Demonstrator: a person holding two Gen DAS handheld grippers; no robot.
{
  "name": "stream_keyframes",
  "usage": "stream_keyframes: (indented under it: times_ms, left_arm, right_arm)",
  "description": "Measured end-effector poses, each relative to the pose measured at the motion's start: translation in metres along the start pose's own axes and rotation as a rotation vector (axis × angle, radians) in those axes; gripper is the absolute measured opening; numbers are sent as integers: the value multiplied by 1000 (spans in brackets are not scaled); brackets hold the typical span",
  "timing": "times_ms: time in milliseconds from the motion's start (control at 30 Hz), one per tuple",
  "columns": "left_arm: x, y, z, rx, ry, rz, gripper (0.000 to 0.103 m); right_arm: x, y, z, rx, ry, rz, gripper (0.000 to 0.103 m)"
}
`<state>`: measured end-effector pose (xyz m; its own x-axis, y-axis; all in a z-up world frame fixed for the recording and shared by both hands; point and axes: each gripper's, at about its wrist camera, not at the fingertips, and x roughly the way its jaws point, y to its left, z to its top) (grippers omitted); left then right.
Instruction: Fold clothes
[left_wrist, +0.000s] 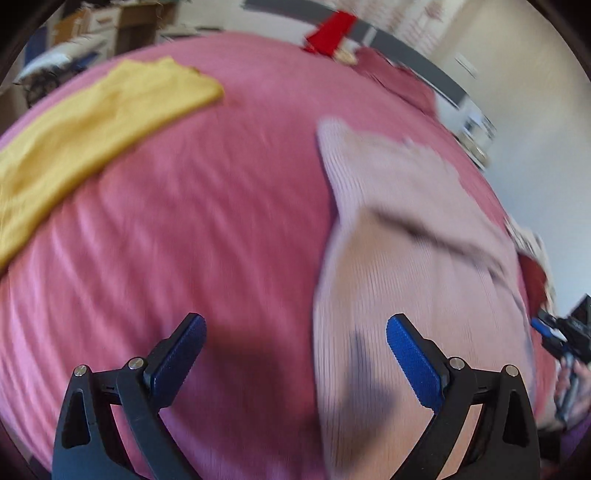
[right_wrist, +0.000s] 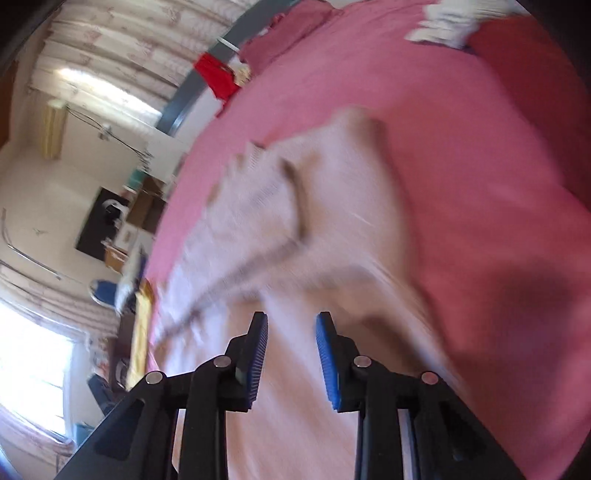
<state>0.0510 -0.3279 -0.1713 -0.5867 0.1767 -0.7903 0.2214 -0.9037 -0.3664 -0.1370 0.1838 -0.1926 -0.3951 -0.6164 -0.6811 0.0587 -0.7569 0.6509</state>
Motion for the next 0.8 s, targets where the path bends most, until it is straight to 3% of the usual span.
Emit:
stream_keyframes:
  times_ms: [67,200,333,500,567,700,800]
  left_arm:
    - [-4,1,-19,35,44,-23,100]
    - [-14,-4,-41,108,82,-46,100]
    - [-16,-3,-42,80,118,-156,101]
    - [-16,-4,-46,76,163,-257,101]
    - [-17,-11,-58,111,196,-278,101]
    - [-13,-31,-69,239,254,-235,101]
    - [-12,-35,-72,275,273,-231,101]
  right_arm:
    - [-25,-35,-14,30,45,-21,31]
    - [-38,-83,-38,97,130,-84,37]
    - [-50,-112,-58,199,108,111,37]
    - [-34,-100,-57,177,175,195,43]
    - [-18,-92,-60,159,245,196,44]
    - [9,-75,-67,93,375,197,44]
    - [30,-59,-79,30,503,215,44]
